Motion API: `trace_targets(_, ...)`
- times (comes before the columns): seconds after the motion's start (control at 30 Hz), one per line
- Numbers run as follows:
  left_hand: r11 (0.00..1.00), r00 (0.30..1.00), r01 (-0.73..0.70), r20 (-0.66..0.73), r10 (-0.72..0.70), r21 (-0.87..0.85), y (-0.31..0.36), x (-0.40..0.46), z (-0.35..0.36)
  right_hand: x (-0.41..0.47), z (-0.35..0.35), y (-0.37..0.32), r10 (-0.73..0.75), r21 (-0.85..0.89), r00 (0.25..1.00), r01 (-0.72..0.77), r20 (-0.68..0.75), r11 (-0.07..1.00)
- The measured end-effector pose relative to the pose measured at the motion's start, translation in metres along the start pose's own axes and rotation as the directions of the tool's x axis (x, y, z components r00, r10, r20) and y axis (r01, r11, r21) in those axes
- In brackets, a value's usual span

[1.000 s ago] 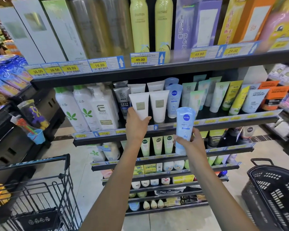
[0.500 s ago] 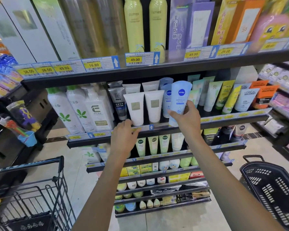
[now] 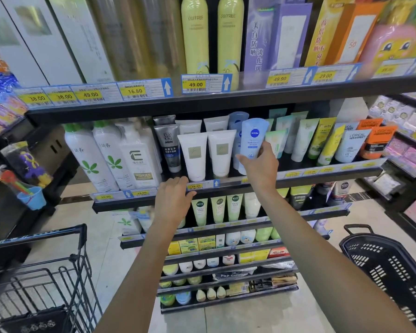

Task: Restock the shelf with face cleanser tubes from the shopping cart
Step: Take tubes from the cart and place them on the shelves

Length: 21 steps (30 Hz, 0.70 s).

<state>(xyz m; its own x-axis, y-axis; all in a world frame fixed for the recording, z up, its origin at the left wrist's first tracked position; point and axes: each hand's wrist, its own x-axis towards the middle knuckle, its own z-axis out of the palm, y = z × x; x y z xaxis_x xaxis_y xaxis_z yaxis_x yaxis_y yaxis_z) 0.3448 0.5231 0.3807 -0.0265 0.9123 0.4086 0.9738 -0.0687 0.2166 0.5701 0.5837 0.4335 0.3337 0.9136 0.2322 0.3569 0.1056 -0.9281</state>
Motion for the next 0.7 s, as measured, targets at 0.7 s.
trace_targets(0.7,1.0,0.999,-0.025,-0.028,0.025,-0.014,-0.004,-0.002,0.008,0.002,0.006,0.02,-0.036,-0.362,0.998,0.053,0.052,0.931)
